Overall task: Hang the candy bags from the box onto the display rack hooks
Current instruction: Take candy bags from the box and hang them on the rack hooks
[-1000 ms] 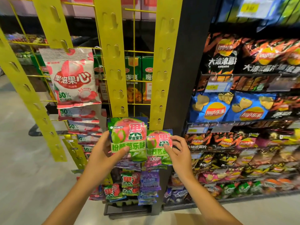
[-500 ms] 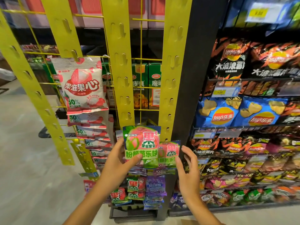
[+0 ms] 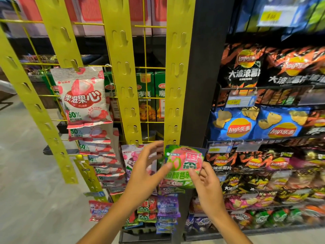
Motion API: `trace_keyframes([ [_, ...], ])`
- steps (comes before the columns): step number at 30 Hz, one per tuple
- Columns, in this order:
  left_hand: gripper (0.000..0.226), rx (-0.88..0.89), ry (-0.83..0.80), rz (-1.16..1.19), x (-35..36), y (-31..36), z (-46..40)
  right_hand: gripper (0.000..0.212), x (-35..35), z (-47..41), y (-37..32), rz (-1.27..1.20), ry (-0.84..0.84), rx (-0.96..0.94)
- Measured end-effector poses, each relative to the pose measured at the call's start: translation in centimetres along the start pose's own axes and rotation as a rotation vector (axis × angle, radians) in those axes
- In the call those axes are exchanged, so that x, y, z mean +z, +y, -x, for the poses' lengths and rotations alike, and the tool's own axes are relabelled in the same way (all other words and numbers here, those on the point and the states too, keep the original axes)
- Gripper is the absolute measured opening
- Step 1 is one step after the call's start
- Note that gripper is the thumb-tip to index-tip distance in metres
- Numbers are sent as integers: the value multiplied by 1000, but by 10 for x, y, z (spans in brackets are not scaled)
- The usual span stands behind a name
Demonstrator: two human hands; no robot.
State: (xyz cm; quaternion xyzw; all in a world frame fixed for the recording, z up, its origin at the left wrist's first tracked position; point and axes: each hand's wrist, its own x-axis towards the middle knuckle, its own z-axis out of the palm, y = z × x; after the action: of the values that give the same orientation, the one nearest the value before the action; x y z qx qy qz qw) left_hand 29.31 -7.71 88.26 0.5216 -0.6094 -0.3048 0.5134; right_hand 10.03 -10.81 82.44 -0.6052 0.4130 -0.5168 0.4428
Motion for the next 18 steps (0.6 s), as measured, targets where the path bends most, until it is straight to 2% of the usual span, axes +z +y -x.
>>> trace_keyframes([
  [3, 63, 46, 48, 29, -7, 9, -20, 21, -10, 0, 4, 35, -15, 14],
  [11, 53, 3, -58, 38, -4, 13, -46, 20, -13, -15, 1, 46, -63, 39],
  [18, 30, -66, -133, 36, -1, 4, -54, 22, -10, -27, -6, 44, -114, 33],
])
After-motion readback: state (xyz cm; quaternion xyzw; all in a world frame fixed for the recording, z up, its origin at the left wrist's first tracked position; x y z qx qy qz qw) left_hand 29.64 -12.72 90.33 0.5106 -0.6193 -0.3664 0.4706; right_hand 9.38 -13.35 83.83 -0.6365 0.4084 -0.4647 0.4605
